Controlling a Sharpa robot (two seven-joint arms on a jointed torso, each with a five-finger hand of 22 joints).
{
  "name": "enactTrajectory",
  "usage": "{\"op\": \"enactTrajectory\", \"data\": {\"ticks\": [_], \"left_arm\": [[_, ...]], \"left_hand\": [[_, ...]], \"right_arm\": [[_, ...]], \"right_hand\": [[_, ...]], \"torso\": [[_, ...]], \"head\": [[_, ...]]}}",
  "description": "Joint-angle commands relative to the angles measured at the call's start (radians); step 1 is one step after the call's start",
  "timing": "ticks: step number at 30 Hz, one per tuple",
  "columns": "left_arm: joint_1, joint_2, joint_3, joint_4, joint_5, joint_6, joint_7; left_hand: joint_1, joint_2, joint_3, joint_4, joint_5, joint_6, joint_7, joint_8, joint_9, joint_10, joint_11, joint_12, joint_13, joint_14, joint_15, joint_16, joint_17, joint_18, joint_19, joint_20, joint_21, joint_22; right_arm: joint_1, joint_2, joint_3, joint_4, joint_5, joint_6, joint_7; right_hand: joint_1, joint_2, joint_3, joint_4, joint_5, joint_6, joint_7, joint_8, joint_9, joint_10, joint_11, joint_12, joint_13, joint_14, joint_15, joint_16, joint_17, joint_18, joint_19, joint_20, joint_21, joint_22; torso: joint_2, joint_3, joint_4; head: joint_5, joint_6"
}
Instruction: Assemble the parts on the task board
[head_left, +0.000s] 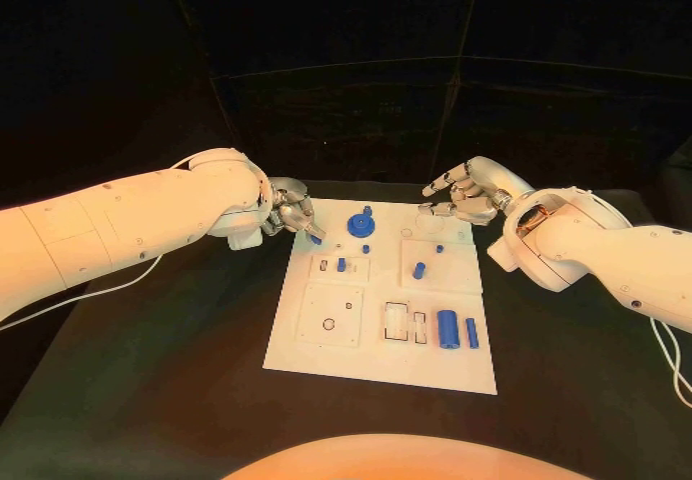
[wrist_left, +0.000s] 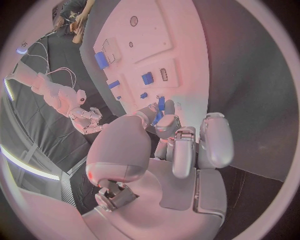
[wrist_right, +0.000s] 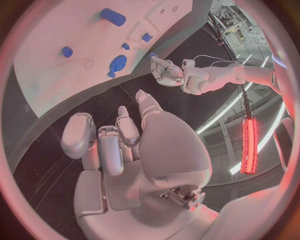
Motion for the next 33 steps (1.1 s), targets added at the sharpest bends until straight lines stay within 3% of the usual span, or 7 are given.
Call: {"op": "enactTrajectory", "data": {"ticks": [1,9,14,33], "left_arm": [[-0.008,-0.005,-0.001,0.024,-0.050,-0.062,-0.022],[-0.032,-0.007,-0.002,0.051,-0.093,-0.062,-0.064],[-0.040,-0.005,-0.003,0.058,-0.101,-0.054,-0.073],[-0.047,0.000,-0.006,0.074,-0.107,-0.010,-0.083]], "left_hand": [[0.003,-0.008,0.107,-0.101,0.006,0.003,-0.006,0.005,0.002,0.009,0.001,0.007,0.002,0.104,-0.004,0.003,0.263,-0.004,0.006,-0.001,0.004,0.001],[-0.001,-0.014,0.122,-0.104,0.006,0.003,-0.007,0.010,0.004,0.013,0.000,0.008,0.003,0.104,-0.005,0.003,0.263,-0.004,0.008,-0.002,0.006,0.003],[-0.002,-0.015,0.125,-0.105,0.006,0.003,-0.008,0.011,0.004,0.013,0.000,0.008,0.003,0.104,-0.005,0.003,0.263,-0.004,0.008,-0.002,0.006,0.003],[-0.006,-0.019,0.139,-0.107,0.006,0.004,-0.008,0.016,0.007,0.016,-0.001,0.009,0.005,0.104,-0.006,0.003,0.263,-0.004,0.008,-0.003,0.004,0.002]], "right_arm": [[0.002,0.001,0.001,0.001,0.006,-0.011,0.001],[0.002,0.003,0.001,-0.001,0.006,-0.010,0.002],[0.002,0.004,0.001,-0.002,0.006,-0.010,0.003],[0.002,0.004,0.001,-0.002,0.006,-0.008,0.003]], "right_hand": [[-0.002,0.011,0.004,0.002,0.008,0.005,0.001,0.007,-0.001,0.000,-0.007,-0.001,0.000,0.064,-0.009,-0.006,0.062,-0.002,-0.006,-0.003,-0.006,-0.001],[-0.002,0.012,0.005,0.002,0.008,0.005,0.001,0.007,-0.001,0.000,-0.006,-0.001,0.000,0.064,-0.009,-0.006,0.062,-0.002,-0.006,-0.003,-0.006,-0.001],[-0.002,0.012,0.005,0.002,0.008,0.005,0.001,0.007,-0.001,0.000,-0.006,-0.001,0.000,0.064,-0.009,-0.006,0.062,-0.002,-0.006,-0.003,-0.006,-0.001],[-0.002,0.013,0.005,0.002,0.008,0.005,0.001,0.007,-0.001,-0.001,-0.006,-0.002,-0.001,0.064,-0.009,-0.006,0.061,-0.002,-0.007,-0.003,-0.007,-0.003]], "torso": [[0.001,-0.0002,-0.0017],[0.002,0.0003,-0.0033],[0.001,0.0004,-0.0024],[0.001,0.0010,-0.0040]], "head": [[0.005,0.000],[0.010,-0.002],[0.010,-0.004],[0.009,-0.004]]}}
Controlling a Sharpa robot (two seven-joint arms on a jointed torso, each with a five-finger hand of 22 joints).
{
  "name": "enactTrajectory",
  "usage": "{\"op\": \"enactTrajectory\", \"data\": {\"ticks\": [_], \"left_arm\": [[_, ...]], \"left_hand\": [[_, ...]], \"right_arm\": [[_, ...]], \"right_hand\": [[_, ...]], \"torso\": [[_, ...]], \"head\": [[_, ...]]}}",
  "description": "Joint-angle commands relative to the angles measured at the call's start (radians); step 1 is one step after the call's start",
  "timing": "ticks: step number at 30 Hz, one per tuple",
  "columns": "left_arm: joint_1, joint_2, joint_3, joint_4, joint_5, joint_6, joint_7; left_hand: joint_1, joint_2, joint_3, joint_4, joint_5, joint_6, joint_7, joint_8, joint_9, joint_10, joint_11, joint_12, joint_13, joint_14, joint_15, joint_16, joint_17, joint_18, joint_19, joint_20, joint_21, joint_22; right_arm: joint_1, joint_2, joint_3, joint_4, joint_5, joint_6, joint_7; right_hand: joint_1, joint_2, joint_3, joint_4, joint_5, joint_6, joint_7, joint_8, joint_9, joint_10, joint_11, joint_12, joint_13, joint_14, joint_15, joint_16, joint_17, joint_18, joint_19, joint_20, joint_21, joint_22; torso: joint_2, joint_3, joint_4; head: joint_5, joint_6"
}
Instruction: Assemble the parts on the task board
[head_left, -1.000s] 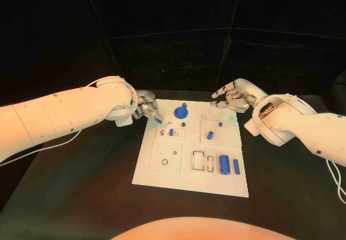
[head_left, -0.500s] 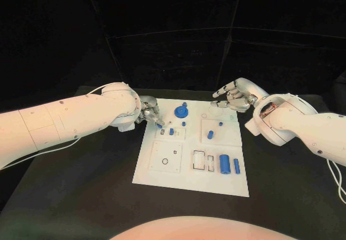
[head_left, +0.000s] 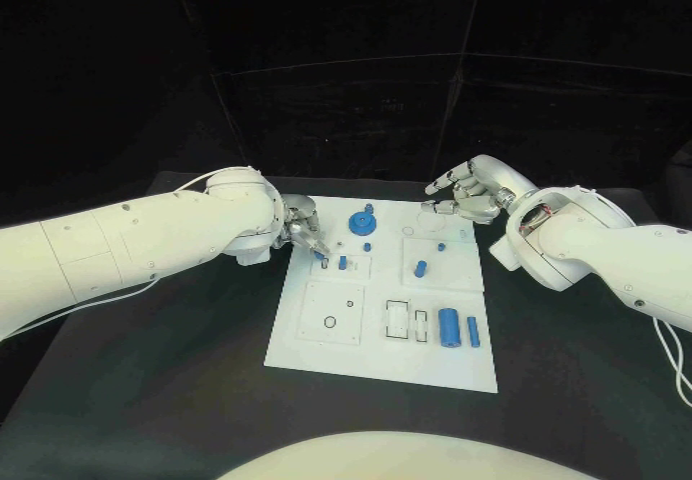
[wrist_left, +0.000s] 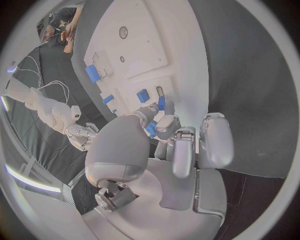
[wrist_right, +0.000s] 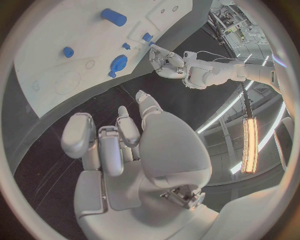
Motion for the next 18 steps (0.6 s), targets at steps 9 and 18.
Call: {"op": "enactTrajectory", "data": {"ticks": [9,18], "left_arm": [[0.000,0.005,-0.001,0.007,-0.011,0.037,-0.009],[-0.001,0.007,-0.012,0.010,-0.011,0.055,-0.010]], "left_hand": [[0.006,0.000,0.107,-0.099,0.002,0.000,-0.005,0.006,0.002,0.008,0.000,0.005,0.002,0.104,-0.006,0.003,0.263,-0.004,0.005,0.000,0.003,0.000],[0.004,0.000,0.109,-0.098,0.002,0.000,-0.005,0.007,0.003,0.008,0.000,0.005,0.002,0.104,-0.006,0.003,0.263,-0.003,0.005,0.000,0.003,-0.001]], "right_arm": [[0.002,0.002,0.001,-0.001,0.002,-0.006,0.003],[0.002,0.003,0.001,-0.001,0.002,-0.004,0.003]], "right_hand": [[0.003,0.009,0.005,0.002,0.003,0.005,0.001,0.007,-0.001,-0.001,-0.006,-0.002,-0.001,0.060,-0.006,-0.006,0.061,-0.002,-0.007,-0.003,-0.003,-0.001],[0.003,0.009,0.005,0.002,0.003,0.005,0.001,0.007,-0.001,-0.001,-0.006,-0.002,-0.001,0.060,-0.006,-0.006,0.061,-0.002,-0.007,-0.003,-0.003,-0.001]], "torso": [[0.000,0.0004,0.0004],[0.000,0.0004,0.0001]], "head": [[-0.002,-0.001],[-0.002,-0.003]]}}
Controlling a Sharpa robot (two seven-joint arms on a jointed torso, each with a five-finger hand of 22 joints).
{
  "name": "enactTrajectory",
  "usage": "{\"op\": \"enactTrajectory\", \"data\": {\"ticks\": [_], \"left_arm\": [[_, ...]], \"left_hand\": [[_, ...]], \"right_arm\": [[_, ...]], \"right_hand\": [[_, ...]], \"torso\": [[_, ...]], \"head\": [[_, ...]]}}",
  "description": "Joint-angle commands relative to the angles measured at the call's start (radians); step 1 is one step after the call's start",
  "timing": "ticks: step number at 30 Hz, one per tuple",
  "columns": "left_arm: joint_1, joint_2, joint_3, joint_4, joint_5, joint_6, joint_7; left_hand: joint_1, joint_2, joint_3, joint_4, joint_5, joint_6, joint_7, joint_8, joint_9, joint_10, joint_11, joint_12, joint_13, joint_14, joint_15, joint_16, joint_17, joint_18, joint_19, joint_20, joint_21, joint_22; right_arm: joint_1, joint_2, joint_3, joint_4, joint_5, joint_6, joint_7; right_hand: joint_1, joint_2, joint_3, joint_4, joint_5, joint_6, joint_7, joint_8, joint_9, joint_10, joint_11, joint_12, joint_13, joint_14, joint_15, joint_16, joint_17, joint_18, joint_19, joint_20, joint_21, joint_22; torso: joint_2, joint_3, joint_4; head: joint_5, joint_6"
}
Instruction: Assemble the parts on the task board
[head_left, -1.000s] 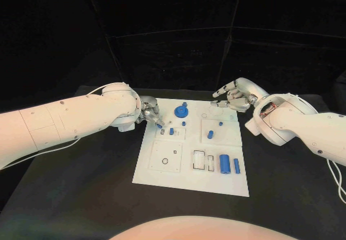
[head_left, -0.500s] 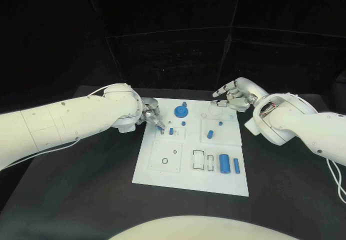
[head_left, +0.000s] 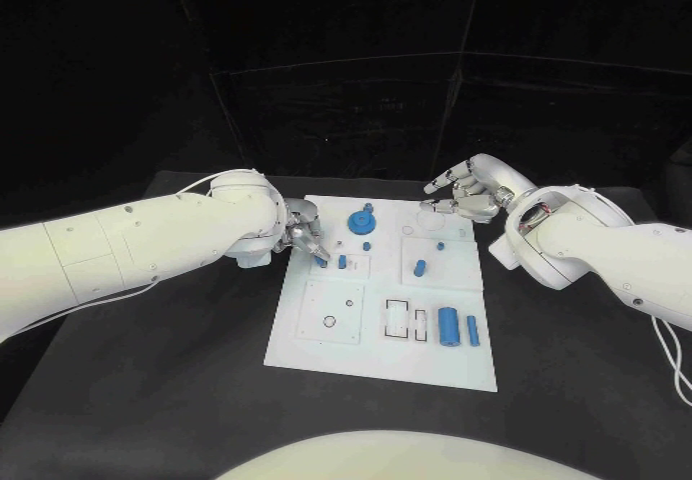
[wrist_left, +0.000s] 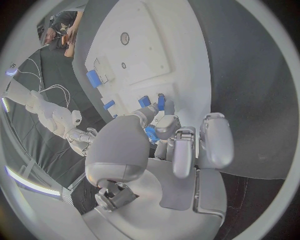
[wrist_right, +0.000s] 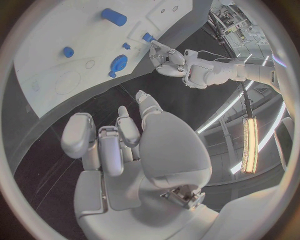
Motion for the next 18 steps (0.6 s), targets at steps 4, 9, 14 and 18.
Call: {"op": "enactTrajectory", "data": {"ticks": [4,9,14,18], "left_arm": [[0.000,0.001,-0.006,0.006,-0.007,0.034,-0.006],[0.000,0.000,-0.008,0.012,-0.007,0.036,-0.006],[0.000,0.000,-0.009,0.013,-0.007,0.030,-0.006],[0.000,0.001,-0.009,0.011,-0.007,0.023,-0.006]], "left_hand": [[0.004,0.000,0.104,-0.101,0.006,0.002,-0.007,0.003,-0.001,0.007,0.002,0.005,0.001,0.104,-0.006,0.003,0.263,-0.003,0.005,0.000,0.003,0.000],[0.002,-0.001,0.106,-0.101,0.005,0.002,-0.007,0.004,0.000,0.006,0.002,0.004,0.000,0.104,-0.006,0.003,0.263,-0.003,0.004,0.000,0.002,-0.001],[0.001,-0.001,0.107,-0.100,0.005,0.002,-0.007,0.005,0.000,0.006,0.002,0.004,0.000,0.104,-0.006,0.003,0.263,-0.003,0.004,0.000,0.002,-0.001],[0.000,-0.002,0.108,-0.100,0.005,0.002,-0.007,0.005,0.001,0.007,0.002,0.005,0.001,0.104,-0.006,0.003,0.263,-0.003,0.004,0.000,0.002,-0.001]], "right_arm": [[0.002,0.000,0.001,0.001,0.002,-0.004,0.003],[0.002,0.000,0.001,0.001,0.002,-0.004,0.003],[0.002,0.000,0.001,0.001,0.002,-0.004,0.003],[0.002,0.000,0.001,0.001,0.002,-0.005,0.004]], "right_hand": [[0.003,0.009,0.005,0.002,0.003,0.005,0.001,0.007,-0.001,-0.001,-0.006,-0.002,-0.001,0.060,-0.006,-0.006,0.062,-0.002,-0.007,-0.003,-0.003,-0.001],[0.003,0.009,0.005,0.002,0.003,0.005,0.001,0.007,-0.001,-0.001,-0.006,-0.002,-0.001,0.060,-0.006,-0.006,0.062,-0.002,-0.007,-0.003,-0.003,-0.001],[0.003,0.009,0.005,0.002,0.003,0.005,0.001,0.007,-0.001,-0.001,-0.006,-0.002,-0.001,0.060,-0.006,-0.006,0.062,-0.002,-0.007,-0.003,-0.003,-0.001],[0.003,0.009,0.005,0.002,0.003,0.005,0.001,0.007,-0.001,-0.001,-0.006,-0.002,-0.001,0.060,-0.006,-0.006,0.062,-0.002,-0.007,-0.003,-0.003,-0.001]], "torso": [[0.000,-0.0001,0.0000],[0.000,-0.0005,0.0011],[0.000,-0.0002,0.0005],[0.000,0.0000,0.0002]], "head": [[0.000,-0.002],[-0.001,-0.002],[0.000,-0.002],[0.000,-0.002]]}}
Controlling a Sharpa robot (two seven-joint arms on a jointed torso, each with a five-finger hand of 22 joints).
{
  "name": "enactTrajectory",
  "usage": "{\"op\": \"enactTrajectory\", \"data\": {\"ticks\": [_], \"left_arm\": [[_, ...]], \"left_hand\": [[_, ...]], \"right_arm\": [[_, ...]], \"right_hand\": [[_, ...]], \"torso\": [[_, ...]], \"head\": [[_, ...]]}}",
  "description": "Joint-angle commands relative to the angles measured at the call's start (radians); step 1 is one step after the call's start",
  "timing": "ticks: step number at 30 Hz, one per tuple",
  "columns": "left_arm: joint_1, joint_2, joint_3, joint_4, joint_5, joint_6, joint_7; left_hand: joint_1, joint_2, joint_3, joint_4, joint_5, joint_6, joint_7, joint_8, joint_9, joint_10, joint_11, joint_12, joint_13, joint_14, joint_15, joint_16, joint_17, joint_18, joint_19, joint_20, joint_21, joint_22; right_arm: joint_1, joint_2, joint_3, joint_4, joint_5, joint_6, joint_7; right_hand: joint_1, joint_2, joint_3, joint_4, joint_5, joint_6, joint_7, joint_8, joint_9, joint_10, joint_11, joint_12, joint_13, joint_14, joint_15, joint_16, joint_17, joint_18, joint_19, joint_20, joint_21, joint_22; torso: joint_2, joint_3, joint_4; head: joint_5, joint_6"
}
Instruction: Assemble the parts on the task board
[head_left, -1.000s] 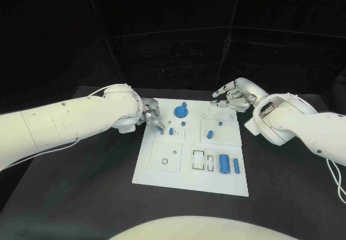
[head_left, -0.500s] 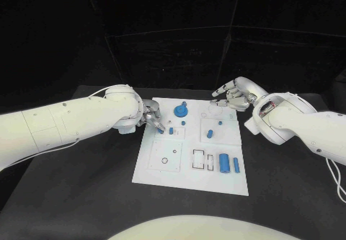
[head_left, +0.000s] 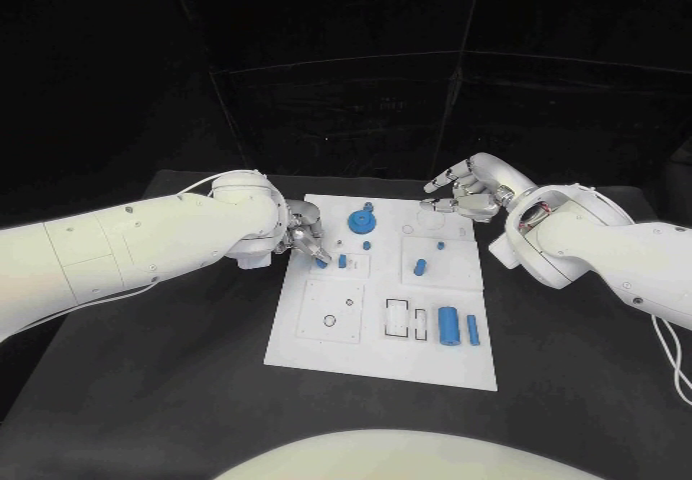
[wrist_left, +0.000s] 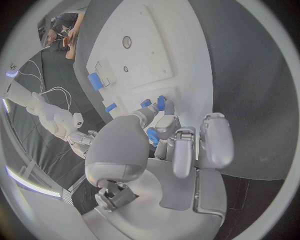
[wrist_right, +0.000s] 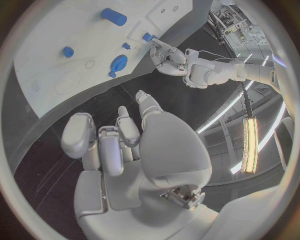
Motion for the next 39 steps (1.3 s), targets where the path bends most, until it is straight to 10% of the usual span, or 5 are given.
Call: {"op": "enactTrajectory", "data": {"ticks": [1,18,39], "left_arm": [[-0.002,0.001,-0.003,-0.001,-0.007,0.006,-0.007],[-0.005,-0.033,-0.003,0.046,-0.005,-0.127,-0.002],[-0.022,-0.028,-0.003,0.026,-0.005,-0.101,-0.014]], "left_hand": [[0.007,0.001,0.102,-0.094,0.006,0.002,-0.007,0.005,0.001,0.008,0.002,0.005,0.001,0.104,-0.006,0.003,0.263,-0.003,0.004,0.000,0.002,-0.001],[-0.005,-0.005,0.123,-0.093,0.006,0.007,-0.011,0.017,0.008,0.018,-0.002,0.012,0.010,0.104,-0.008,0.003,0.263,-0.006,0.011,-0.002,0.012,0.012],[-0.016,-0.015,0.154,-0.093,0.007,0.005,-0.014,0.029,0.015,0.018,-0.005,0.004,0.000,0.104,-0.012,0.003,0.263,-0.006,0.012,-0.005,0.010,0.011]], "right_arm": [[0.002,0.000,0.001,0.001,0.002,-0.005,0.004],[0.002,-0.001,0.001,0.001,0.002,-0.005,0.005],[0.002,-0.001,0.001,0.000,0.002,-0.004,0.005]], "right_hand": [[0.003,0.009,0.005,0.002,0.003,0.005,0.001,0.007,-0.001,-0.001,-0.006,-0.002,-0.001,0.060,-0.006,-0.006,0.062,-0.002,-0.007,-0.003,-0.003,-0.001],[0.003,0.009,0.005,0.002,0.003,0.005,0.001,0.007,-0.001,-0.001,-0.006,-0.002,-0.001,0.060,-0.006,-0.006,0.062,-0.002,-0.007,-0.003,-0.003,-0.001],[0.003,0.009,0.005,0.002,0.003,0.005,0.001,0.007,-0.001,-0.001,-0.006,-0.002,-0.001,0.060,-0.006,-0.006,0.062,-0.002,-0.007,-0.003,-0.003,-0.001]], "torso": [[0.000,0.0003,-0.0009],[0.000,-0.0002,0.0000],[0.000,-0.0003,-0.0016]], "head": [[0.001,0.001],[0.001,-0.002],[0.005,-0.005]]}}
